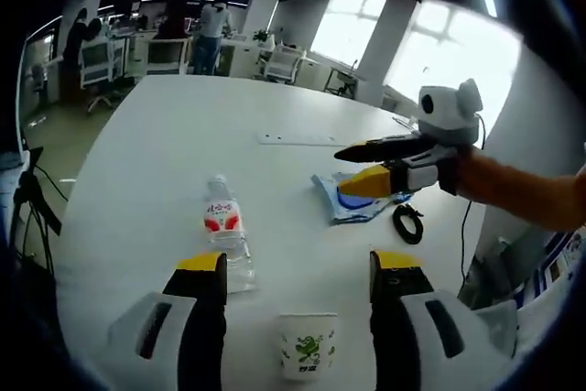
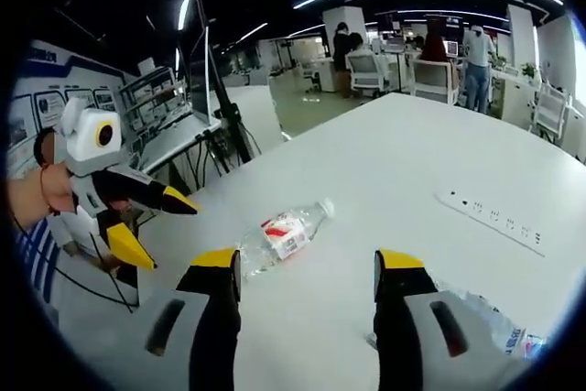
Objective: Arrange the tabletop items into an orderly group along one side of the table until the central work area is clear of visible clutter.
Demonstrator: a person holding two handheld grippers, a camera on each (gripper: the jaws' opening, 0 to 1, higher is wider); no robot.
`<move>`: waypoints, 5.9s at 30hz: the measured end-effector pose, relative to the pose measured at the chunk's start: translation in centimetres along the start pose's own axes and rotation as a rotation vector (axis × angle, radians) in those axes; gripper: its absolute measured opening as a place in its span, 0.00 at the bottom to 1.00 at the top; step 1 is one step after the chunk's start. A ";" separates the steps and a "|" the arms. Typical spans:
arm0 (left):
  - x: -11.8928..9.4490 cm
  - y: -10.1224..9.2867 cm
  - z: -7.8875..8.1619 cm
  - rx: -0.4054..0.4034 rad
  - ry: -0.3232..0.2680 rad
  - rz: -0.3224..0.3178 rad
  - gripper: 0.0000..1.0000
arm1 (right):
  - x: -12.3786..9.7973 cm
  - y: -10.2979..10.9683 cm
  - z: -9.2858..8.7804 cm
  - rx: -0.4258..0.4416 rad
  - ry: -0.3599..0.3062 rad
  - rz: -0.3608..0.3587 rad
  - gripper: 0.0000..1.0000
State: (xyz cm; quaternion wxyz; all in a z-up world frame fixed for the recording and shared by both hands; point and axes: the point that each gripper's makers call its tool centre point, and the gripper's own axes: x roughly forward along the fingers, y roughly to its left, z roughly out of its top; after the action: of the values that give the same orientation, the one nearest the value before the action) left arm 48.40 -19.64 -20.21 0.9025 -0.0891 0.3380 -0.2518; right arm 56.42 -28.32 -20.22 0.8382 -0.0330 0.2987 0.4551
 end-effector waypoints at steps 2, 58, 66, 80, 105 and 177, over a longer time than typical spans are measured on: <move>0.1 0.4 0.0 -0.004 -0.001 0.001 0.64 | 0.6 -0.1 0.1 0.011 -0.005 0.007 0.58; 3.6 6.8 -0.6 -0.135 -0.075 -0.038 0.62 | 16.3 -3.3 -0.6 0.733 0.068 0.223 0.48; 3.5 7.2 -0.7 -0.151 -0.091 -0.040 0.62 | 17.2 -3.1 -0.5 0.774 0.060 0.245 0.46; 3.8 7.5 -0.8 -0.167 -0.109 -0.057 0.61 | 18.8 -2.8 -0.8 0.834 0.039 0.292 0.34; 3.6 8.6 -0.6 -0.154 -0.108 -0.067 0.61 | 17.9 -2.6 0.5 0.745 -0.014 0.289 0.21; 8.9 4.6 0.4 -0.063 0.010 -0.361 0.38 | 10.2 2.6 5.7 0.255 -0.104 0.331 0.19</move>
State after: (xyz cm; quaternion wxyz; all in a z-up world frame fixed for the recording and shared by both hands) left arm 56.20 -20.29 -26.45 0.8378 -0.1750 0.3286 -0.3993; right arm 61.19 -17.37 -20.39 0.7636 0.1464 0.3115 0.5464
